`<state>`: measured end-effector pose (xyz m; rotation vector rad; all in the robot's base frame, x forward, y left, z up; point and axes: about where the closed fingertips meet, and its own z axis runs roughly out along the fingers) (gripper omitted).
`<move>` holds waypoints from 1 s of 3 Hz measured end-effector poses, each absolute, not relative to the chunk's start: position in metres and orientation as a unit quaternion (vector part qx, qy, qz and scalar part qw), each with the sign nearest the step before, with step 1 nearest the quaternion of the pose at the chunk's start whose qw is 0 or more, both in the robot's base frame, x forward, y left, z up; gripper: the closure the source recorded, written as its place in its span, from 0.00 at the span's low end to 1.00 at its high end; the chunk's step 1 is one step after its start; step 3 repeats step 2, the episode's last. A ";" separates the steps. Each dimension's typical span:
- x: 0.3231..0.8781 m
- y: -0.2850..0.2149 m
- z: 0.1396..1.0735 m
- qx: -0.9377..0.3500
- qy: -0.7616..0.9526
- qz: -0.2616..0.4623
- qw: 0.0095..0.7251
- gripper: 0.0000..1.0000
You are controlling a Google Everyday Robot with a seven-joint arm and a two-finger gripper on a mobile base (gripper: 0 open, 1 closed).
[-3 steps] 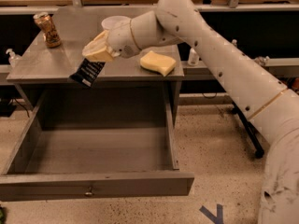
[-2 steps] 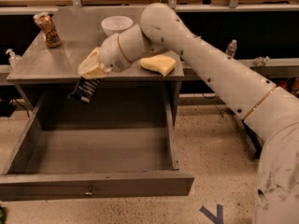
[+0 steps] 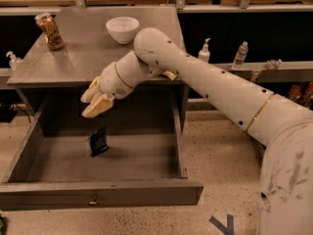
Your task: Place rxbar blueberry into top drawer
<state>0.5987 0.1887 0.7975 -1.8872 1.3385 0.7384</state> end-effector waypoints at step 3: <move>0.583 0.185 0.779 -0.733 0.505 0.309 0.335 0.00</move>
Offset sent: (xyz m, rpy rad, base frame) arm -0.0127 -0.0024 -0.0159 0.0039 0.0305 0.0372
